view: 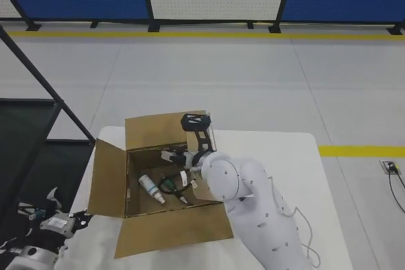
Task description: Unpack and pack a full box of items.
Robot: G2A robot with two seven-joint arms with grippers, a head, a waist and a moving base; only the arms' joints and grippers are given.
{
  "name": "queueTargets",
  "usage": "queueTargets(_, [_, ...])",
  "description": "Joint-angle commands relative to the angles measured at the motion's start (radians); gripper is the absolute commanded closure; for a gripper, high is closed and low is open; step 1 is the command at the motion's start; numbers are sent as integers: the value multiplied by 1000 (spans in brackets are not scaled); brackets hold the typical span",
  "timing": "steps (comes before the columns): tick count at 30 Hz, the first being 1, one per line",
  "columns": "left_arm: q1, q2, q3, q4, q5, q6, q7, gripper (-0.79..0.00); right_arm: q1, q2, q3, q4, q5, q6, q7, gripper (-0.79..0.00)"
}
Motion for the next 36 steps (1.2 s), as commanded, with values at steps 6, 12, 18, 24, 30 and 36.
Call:
queueTargets(6, [23,0,56,-86,25,-42,-22,-785,30,-12,-20,96,90,-42,-44,-785])
queueTargets(12, [-36,-1,141,-59,30,14,-132,-785,53,-18,-30,142,115,-62,-72,-785])
queueTargets(18, [-36,-1,141,-59,30,14,-132,-785,53,-18,-30,142,115,-62,-72,-785])
queueTargets(24, [-53,1,167,-50,88,17,-160,-785,33,-16,-17,155,141,-91,-95,-785])
queueTargets(30, [-105,4,217,-27,114,16,-236,-785,47,-18,-30,197,161,-114,-74,-785])
queueTargets(36, [-162,7,244,10,111,15,-316,-785,37,-16,-29,222,187,-136,-68,-785])
